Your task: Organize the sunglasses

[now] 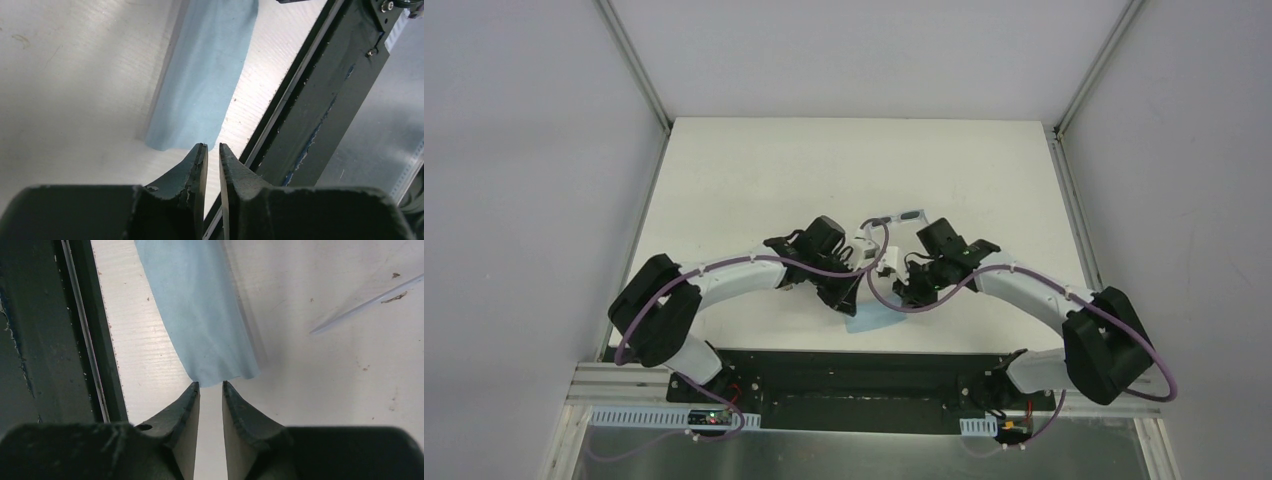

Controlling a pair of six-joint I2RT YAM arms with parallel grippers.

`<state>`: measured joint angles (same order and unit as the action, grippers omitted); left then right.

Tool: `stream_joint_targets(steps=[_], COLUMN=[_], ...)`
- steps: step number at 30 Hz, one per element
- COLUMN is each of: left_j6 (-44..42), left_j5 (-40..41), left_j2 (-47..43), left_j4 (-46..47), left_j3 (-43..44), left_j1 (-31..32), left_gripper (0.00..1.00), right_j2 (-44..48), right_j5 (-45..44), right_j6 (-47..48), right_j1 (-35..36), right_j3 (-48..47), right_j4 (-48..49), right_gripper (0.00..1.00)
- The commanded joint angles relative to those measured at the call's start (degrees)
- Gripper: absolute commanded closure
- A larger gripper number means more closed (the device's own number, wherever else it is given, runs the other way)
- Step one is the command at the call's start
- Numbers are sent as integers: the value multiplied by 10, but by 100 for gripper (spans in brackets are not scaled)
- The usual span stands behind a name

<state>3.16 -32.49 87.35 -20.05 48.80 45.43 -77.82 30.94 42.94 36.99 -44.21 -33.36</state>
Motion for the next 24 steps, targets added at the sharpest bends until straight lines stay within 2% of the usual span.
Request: stream_joint_targets(steps=[1, 9, 12, 14, 17, 22, 24], left_j6=[-4, 57, 87, 101, 108, 112, 111], left_j5=[-22, 105, 122, 126, 130, 104, 92], left_j2=[-32, -48, -64, -66, -55, -29, -25], left_j4=[10, 6, 15, 25, 30, 46, 55], left_j3=[16, 19, 11, 5, -4, -14, -15], left_j1=[5, -8, -11, -11, -13, -16, -20], left_gripper=[82, 61, 53, 52, 53, 59, 59], right_j2=[23, -31, -63, -78, -103, -140, -154], right_j5=[17, 102, 128, 123, 115, 147, 151], right_j6=[-5, -10, -8, 0, 4, 29, 34], right_j1=[-9, -99, -126, -128, -128, -128, -127], right_j3=[-23, -67, -90, -95, -108, -132, -133], right_j4=[-11, -13, -18, -15, -14, -52, -54], right_gripper=[75, 75, 69, 61, 56, 54, 55])
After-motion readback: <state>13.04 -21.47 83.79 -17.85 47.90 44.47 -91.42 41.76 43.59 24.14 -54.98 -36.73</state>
